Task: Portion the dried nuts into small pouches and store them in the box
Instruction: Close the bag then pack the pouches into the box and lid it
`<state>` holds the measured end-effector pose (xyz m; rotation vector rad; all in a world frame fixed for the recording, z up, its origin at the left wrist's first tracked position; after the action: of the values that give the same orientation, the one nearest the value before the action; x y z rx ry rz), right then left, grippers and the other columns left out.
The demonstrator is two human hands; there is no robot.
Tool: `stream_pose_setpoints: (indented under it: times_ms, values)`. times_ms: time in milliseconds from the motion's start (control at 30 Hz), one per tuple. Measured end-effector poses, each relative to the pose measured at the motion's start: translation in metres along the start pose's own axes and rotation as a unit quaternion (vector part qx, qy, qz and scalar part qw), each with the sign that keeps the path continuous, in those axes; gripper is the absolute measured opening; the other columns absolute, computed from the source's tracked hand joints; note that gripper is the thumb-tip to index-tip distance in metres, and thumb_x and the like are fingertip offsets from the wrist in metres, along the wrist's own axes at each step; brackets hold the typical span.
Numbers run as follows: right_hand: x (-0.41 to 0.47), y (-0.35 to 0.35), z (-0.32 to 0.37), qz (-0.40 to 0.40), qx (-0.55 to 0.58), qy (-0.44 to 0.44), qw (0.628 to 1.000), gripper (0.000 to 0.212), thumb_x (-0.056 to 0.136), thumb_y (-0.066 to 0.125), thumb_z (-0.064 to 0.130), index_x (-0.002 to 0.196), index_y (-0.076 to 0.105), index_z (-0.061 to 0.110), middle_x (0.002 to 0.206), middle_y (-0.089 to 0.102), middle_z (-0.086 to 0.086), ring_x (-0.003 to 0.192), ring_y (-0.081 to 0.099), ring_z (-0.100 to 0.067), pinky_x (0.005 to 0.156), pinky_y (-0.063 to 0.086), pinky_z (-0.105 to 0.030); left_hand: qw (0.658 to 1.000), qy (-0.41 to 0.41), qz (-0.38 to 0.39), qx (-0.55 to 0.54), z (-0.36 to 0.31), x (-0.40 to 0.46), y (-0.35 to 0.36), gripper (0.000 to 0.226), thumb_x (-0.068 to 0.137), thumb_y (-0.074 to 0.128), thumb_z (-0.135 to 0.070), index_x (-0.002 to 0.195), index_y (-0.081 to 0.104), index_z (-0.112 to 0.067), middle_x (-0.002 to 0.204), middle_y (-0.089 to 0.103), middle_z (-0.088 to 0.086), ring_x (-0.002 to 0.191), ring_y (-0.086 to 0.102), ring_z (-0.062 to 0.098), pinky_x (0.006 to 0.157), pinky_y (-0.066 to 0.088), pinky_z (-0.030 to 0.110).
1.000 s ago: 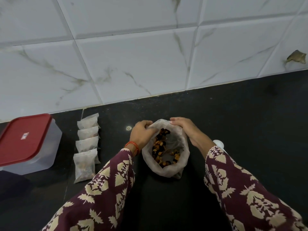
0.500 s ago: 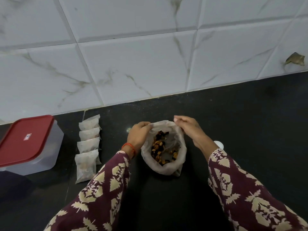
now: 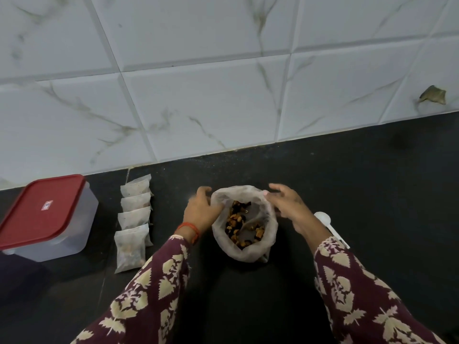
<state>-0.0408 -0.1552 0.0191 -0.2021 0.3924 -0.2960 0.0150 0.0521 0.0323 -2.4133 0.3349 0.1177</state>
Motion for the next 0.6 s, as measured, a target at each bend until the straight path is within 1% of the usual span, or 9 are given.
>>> stream_pose_setpoints:
  times_ms: [67,133,200,267,333,400,467,533,600]
  values:
    - [-0.009,-0.007,-0.008,0.041,0.040,0.045,0.997,0.037,0.090,0.063,0.018,0.126,0.057,0.015,0.111,0.067,-0.005,0.098,0.064,-0.016,0.074,0.054,-0.028,0.987,-0.068,0.097,-0.107,0.010,-0.010,0.000,0.041,0.087,0.060,-0.014,0.124,0.044,-0.018,0.115,0.055,0.002,0.101,0.057,0.018,0.085,0.052,0.036]
    - [-0.016,-0.006,-0.017,0.039,0.047,0.040,0.997,0.026,0.085,0.067,0.010,0.111,0.067,0.011,0.095,0.072,-0.005,0.085,0.068,-0.014,0.065,0.053,-0.024,0.972,-0.106,0.131,-0.165,0.017,-0.018,0.005,0.025,0.086,0.059,-0.005,0.106,0.051,-0.017,0.105,0.059,0.006,0.094,0.063,0.022,0.079,0.057,0.039]
    - [-0.019,0.000,-0.022,-0.046,-0.003,0.004,0.999,0.020,0.078,0.074,0.011,0.098,0.070,0.013,0.090,0.072,-0.002,0.083,0.067,-0.013,0.064,0.052,-0.025,0.991,-0.077,0.057,-0.097,0.019,-0.020,0.007,0.015,0.083,0.062,-0.008,0.095,0.057,-0.015,0.093,0.062,0.004,0.083,0.063,0.017,0.071,0.056,0.031]
    - [-0.021,0.007,-0.021,-0.154,-0.116,-0.048,0.980,0.014,0.076,0.075,0.018,0.087,0.067,0.017,0.087,0.069,0.002,0.083,0.065,-0.014,0.068,0.051,-0.027,0.998,-0.043,-0.041,-0.032,0.016,-0.022,0.008,0.010,0.083,0.065,-0.015,0.090,0.057,-0.016,0.082,0.059,-0.002,0.071,0.056,0.009,0.061,0.045,0.019]
    - [-0.024,0.012,-0.019,-0.184,-0.163,-0.066,0.967,0.017,0.078,0.073,0.026,0.088,0.061,0.019,0.089,0.065,0.002,0.085,0.061,-0.016,0.070,0.046,-0.027,0.996,-0.036,-0.077,-0.033,0.015,-0.025,0.011,0.014,0.084,0.066,-0.022,0.091,0.054,-0.017,0.081,0.056,-0.005,0.067,0.052,0.004,0.056,0.039,0.015]
    - [-0.028,0.012,-0.021,-0.129,-0.136,-0.018,0.982,0.029,0.079,0.073,0.031,0.101,0.059,0.019,0.098,0.063,0.001,0.092,0.060,-0.016,0.078,0.049,-0.030,0.995,-0.073,-0.030,-0.069,0.020,-0.027,0.014,0.029,0.083,0.068,-0.033,0.100,0.051,-0.017,0.090,0.057,-0.004,0.080,0.058,0.009,0.069,0.049,0.022]
    - [-0.036,0.005,-0.022,-0.046,-0.016,0.062,0.997,0.038,0.080,0.073,0.028,0.112,0.056,0.017,0.105,0.064,-0.002,0.098,0.062,-0.018,0.084,0.053,-0.036,0.973,-0.138,0.071,-0.171,0.026,-0.034,0.015,0.044,0.081,0.070,-0.037,0.114,0.049,-0.017,0.110,0.059,0.003,0.102,0.059,0.020,0.082,0.053,0.037]
    - [-0.047,-0.001,-0.024,0.038,0.083,0.126,0.988,0.035,0.081,0.074,0.015,0.112,0.058,0.010,0.102,0.069,-0.009,0.094,0.067,-0.021,0.078,0.057,-0.037,0.929,-0.189,0.166,-0.272,0.029,-0.047,0.015,0.045,0.083,0.071,-0.021,0.121,0.047,-0.015,0.116,0.060,0.008,0.108,0.060,0.027,0.082,0.055,0.041]
    - [-0.056,-0.001,-0.027,0.080,0.097,0.131,0.983,0.033,0.079,0.073,0.003,0.110,0.063,0.003,0.097,0.072,-0.014,0.087,0.070,-0.023,0.071,0.059,-0.033,0.901,-0.184,0.197,-0.339,0.028,-0.057,0.018,0.040,0.083,0.066,-0.001,0.118,0.048,-0.010,0.113,0.062,0.013,0.100,0.065,0.028,0.074,0.058,0.037]
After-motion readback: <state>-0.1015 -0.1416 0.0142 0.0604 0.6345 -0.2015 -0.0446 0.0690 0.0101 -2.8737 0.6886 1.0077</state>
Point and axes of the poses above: each hand's wrist, its own x-axis towards the middle knuckle, its own y-axis out of the palm, z = x × y, the point moved 2 cm from there along x, towards the middle knuckle
